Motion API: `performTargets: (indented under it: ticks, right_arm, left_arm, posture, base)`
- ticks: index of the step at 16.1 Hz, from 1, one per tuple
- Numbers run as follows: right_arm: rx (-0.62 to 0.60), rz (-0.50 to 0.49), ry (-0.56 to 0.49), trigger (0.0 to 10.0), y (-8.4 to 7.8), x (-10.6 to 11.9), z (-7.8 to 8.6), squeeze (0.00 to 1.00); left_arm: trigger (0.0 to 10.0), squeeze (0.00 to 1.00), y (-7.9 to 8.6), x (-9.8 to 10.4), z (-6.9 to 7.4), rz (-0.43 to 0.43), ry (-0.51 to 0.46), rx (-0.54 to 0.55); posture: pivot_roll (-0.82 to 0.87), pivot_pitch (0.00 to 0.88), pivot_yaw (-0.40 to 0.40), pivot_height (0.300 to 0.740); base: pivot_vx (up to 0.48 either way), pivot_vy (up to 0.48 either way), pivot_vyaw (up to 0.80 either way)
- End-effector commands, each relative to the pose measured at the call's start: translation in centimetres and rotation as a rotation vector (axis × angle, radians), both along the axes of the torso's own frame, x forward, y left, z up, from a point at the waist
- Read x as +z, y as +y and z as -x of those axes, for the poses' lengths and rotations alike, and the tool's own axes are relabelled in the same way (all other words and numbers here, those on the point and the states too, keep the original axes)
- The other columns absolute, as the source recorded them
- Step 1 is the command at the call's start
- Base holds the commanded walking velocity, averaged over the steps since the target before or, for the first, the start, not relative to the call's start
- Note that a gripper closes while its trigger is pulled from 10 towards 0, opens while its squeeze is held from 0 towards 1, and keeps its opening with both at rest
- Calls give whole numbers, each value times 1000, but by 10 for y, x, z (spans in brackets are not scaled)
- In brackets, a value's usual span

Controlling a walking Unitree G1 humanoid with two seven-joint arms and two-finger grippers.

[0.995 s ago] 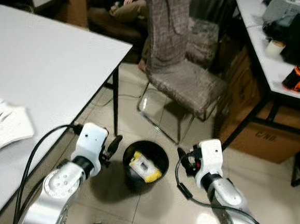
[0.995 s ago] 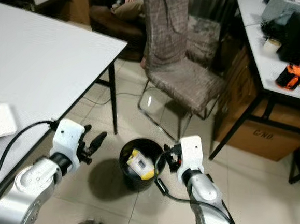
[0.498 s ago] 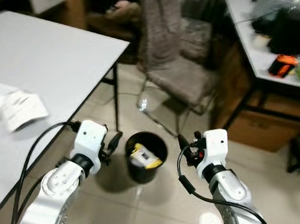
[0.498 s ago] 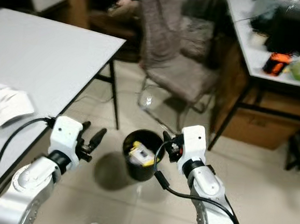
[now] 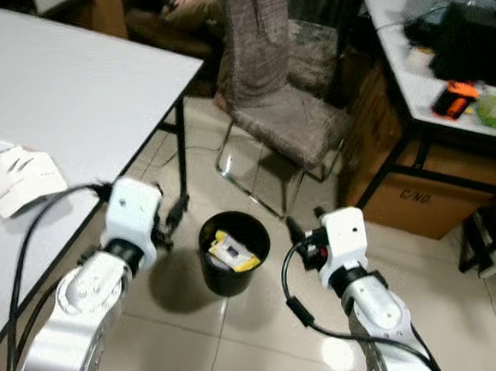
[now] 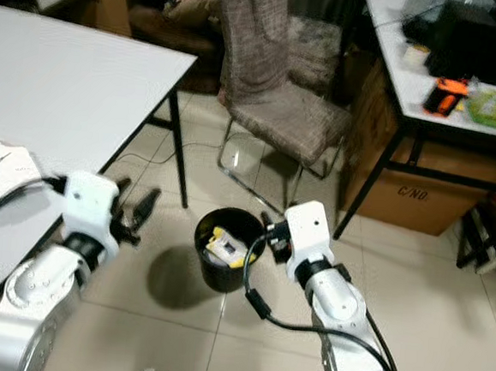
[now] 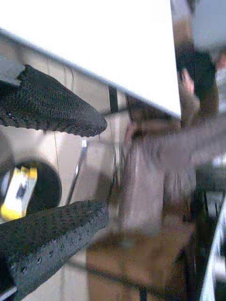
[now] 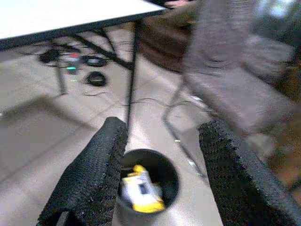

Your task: Picking trash to rubbish bin

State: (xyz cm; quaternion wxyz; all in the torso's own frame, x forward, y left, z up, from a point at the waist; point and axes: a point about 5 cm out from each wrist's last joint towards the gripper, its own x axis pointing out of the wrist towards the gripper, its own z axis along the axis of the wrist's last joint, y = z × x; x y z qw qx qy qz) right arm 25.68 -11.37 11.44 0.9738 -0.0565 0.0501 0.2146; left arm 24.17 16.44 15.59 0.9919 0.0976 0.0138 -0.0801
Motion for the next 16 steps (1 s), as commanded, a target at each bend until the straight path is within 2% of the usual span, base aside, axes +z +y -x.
performTargets:
  ticks: [1, 5, 7, 9, 15, 16]
  right_arm:
    - [39, -32, -37, 10000, 4, 12, 0, 0]
    - [62, -27, -53, 10000, 9, 13, -2, 0]
    - [54, -35, -51, 10000, 10, 11, -3, 0]
    - [32, -46, -47, 10000, 10, 9, -2, 0]
    - [-36, -71, -52, 10000, 7, 8, -4, 0]
    - [-65, -73, -53, 10000, 4, 8, -5, 0]
  left_arm:
    - [10000, 0, 9, 9, 4, -24, -52, 73]
    - [10000, 0, 11, 11, 16, -19, -42, 96]
    - [10000, 0, 10, 7, 9, -10, -27, 100]
    - [10000, 0, 2, 5, 1, -9, -11, 58]
    - [10000, 0, -10, 5, -10, 8, -14, -14]
    - [10000, 0, -11, 5, -15, -21, -16, -18]
  posture:
    - [6, 53, -62, 740]
    - [10, 52, -65, 740]
    - [7, 49, -52, 740]
    - [0, 46, -33, 740]
    - [-13, 38, 4, 740]
    - [-11, 38, 4, 740]
  base:
    - [0, 0, 800]
    - [0, 0, 800]
    - [0, 0, 800]
    - [0, 0, 800]
    - [0, 0, 800]
    - [0, 0, 800]
